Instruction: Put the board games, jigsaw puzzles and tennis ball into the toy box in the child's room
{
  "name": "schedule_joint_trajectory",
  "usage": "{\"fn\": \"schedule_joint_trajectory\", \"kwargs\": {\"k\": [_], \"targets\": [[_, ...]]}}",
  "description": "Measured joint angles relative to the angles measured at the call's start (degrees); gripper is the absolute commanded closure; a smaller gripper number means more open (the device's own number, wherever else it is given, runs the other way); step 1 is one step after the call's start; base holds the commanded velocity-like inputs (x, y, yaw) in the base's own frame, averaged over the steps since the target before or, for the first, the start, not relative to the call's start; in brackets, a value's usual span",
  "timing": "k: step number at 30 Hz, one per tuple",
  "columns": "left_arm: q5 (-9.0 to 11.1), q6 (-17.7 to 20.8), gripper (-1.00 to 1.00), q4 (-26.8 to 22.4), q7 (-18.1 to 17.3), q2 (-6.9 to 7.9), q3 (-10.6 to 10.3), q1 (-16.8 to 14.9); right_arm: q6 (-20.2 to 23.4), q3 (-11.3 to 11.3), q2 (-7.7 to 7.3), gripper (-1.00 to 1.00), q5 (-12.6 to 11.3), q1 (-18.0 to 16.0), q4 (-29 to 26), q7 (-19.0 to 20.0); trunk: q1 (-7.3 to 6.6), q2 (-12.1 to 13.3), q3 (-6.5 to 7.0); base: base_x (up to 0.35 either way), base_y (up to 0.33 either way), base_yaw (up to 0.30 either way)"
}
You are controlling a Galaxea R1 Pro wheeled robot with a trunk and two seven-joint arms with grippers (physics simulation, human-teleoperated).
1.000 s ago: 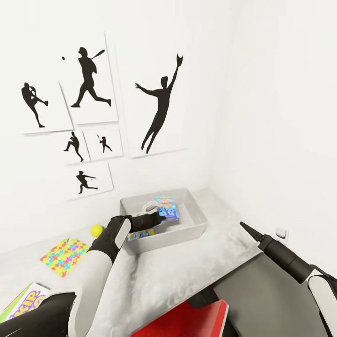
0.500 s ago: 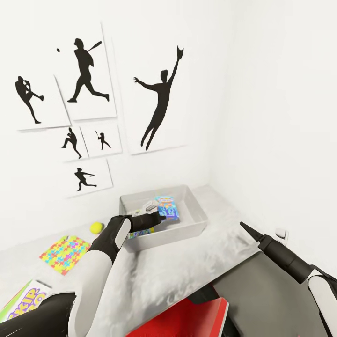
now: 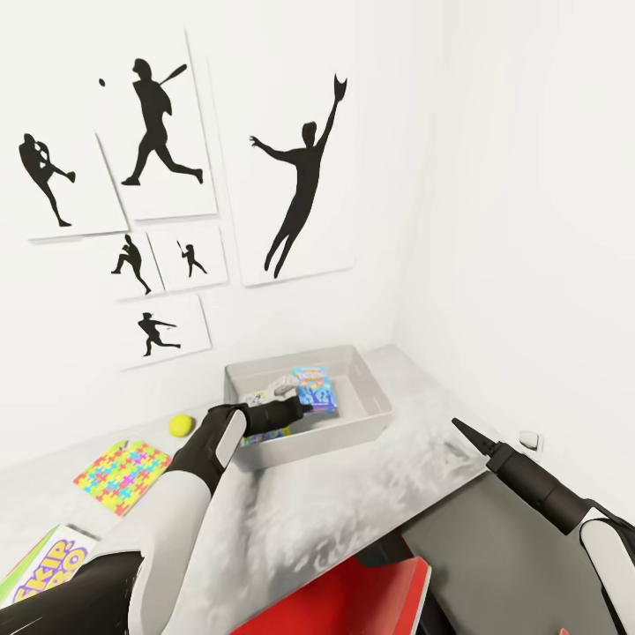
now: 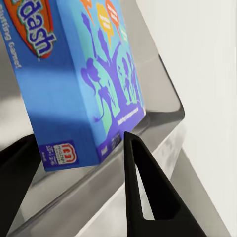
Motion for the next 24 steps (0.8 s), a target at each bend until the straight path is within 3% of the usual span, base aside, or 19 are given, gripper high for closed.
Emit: {"fn": "schedule_joint_trajectory", "kwargs": {"k": [24], "targets": [[0.0,0.0,1.0,-0.6,0.0,0.0,-0.1,0.0,0.0,0.1,0.04,-1.0,0.0,0.0,0.0,0.1,0.0,0.0,-0.03,0.0,0.0,0.0]]}}
